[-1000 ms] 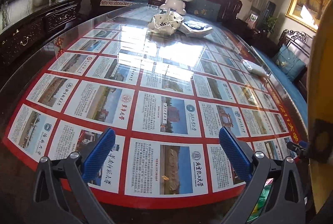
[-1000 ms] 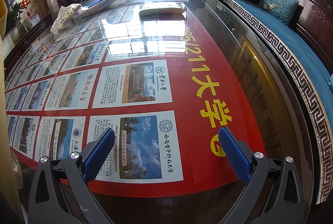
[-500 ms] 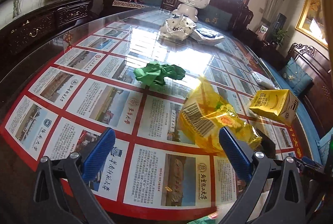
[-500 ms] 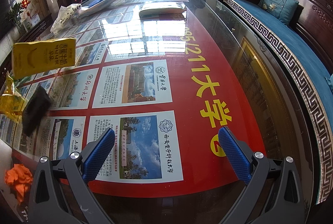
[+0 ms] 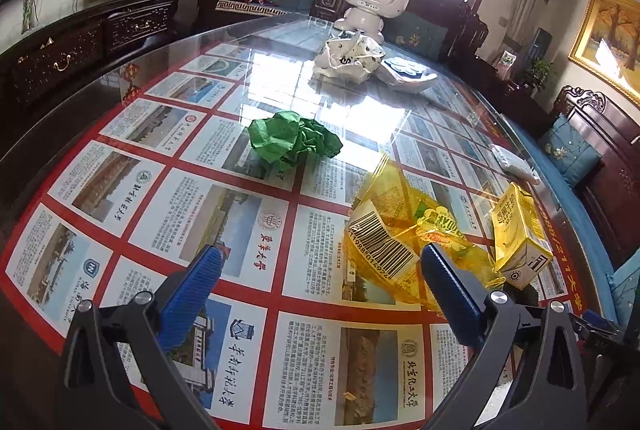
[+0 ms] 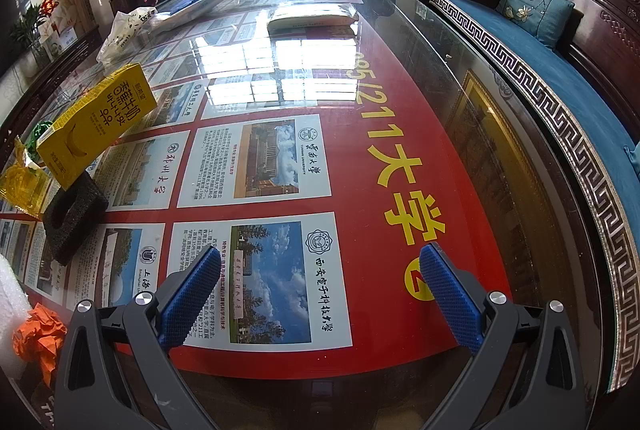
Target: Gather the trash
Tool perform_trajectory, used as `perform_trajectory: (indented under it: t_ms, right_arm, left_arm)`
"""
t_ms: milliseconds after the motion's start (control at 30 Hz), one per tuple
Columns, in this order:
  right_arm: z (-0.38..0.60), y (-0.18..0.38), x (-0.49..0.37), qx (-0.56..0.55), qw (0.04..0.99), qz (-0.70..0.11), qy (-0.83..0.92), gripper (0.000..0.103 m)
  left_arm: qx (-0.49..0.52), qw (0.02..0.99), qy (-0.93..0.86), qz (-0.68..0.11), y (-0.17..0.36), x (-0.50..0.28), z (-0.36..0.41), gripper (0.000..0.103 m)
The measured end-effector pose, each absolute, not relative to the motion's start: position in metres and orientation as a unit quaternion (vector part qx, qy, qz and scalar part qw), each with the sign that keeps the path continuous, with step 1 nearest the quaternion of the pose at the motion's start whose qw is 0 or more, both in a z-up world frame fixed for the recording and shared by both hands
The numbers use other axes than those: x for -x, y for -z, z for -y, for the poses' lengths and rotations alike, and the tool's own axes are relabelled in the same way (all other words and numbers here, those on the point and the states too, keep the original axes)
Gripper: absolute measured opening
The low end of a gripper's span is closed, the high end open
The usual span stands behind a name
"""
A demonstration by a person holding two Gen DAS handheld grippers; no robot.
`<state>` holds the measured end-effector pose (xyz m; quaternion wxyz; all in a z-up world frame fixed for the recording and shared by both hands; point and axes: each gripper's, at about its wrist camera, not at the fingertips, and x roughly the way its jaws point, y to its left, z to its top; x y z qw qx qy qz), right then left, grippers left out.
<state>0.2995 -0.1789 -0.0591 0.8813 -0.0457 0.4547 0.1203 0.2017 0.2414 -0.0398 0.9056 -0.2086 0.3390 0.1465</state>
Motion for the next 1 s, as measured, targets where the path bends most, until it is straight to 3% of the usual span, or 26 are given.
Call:
perform_trajectory:
  t_ms: [133,300,1000]
  right_arm:
    - [0.179,0.059,-0.3,0.046,0.881,-0.455,-0.12,0.096]
    - [0.179,0.059,-0.3,0.046,0.881,-0.455,-0.12,0.096]
    - [0.179,0.059,-0.3,0.046,0.881,-0.455,-0.12,0.096]
  left_arm:
    - [0.207,0.885,-0.172,-0.379,0.052,-0.213,-0.245,0.099]
    - [0.105,0.856,-0.238,-0.447,0.06,-0.233,-0.226,0.1]
    - [0.091,0.865,-0.206,-0.449,0.06,-0.238,-0.216,0.101]
